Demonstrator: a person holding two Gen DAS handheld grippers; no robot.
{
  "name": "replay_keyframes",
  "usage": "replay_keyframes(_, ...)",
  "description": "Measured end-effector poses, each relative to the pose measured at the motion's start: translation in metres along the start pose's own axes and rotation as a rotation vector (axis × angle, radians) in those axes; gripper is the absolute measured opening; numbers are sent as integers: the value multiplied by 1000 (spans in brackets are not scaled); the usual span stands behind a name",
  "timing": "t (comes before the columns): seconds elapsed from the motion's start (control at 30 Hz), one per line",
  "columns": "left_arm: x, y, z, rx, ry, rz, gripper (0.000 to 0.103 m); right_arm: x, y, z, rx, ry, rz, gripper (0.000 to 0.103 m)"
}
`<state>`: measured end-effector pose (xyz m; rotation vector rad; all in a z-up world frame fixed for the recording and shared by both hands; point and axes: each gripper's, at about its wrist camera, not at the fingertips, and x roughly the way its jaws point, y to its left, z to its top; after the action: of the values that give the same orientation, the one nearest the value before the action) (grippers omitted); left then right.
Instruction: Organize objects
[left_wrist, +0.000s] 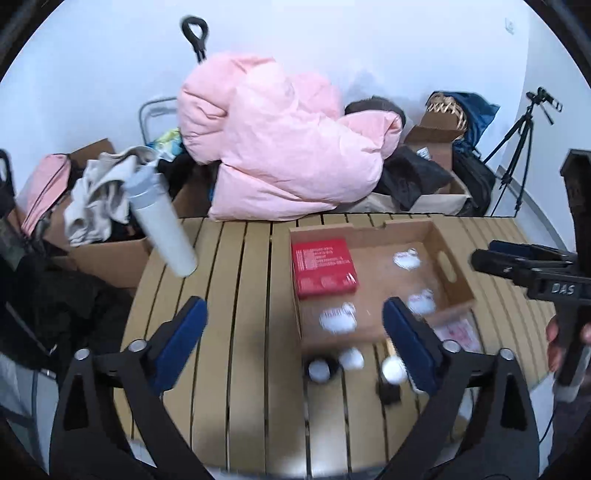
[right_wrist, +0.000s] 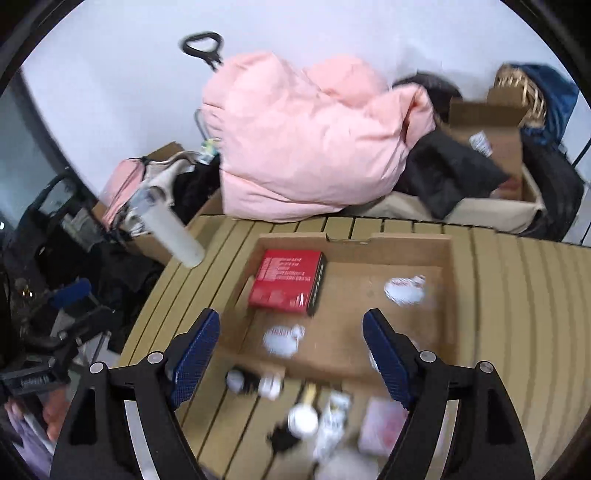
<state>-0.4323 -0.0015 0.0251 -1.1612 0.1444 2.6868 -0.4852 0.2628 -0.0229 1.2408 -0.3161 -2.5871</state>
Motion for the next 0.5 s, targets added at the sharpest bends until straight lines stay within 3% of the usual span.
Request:
replay_keyframes(0.27, -110, -5, -91, -48, -79, 113, 102, -130, 32, -92, -135, -70, -18, 83)
replay_keyframes(0.4, -154, -15, -133, -72, -126, 97, 103, -160, 44, -139, -131, -85, -1, 83)
replay_keyframes(0.5, -173, -28, -172, -83, -122, 139, 103, -174, 58, -185, -149, -90, 9, 83)
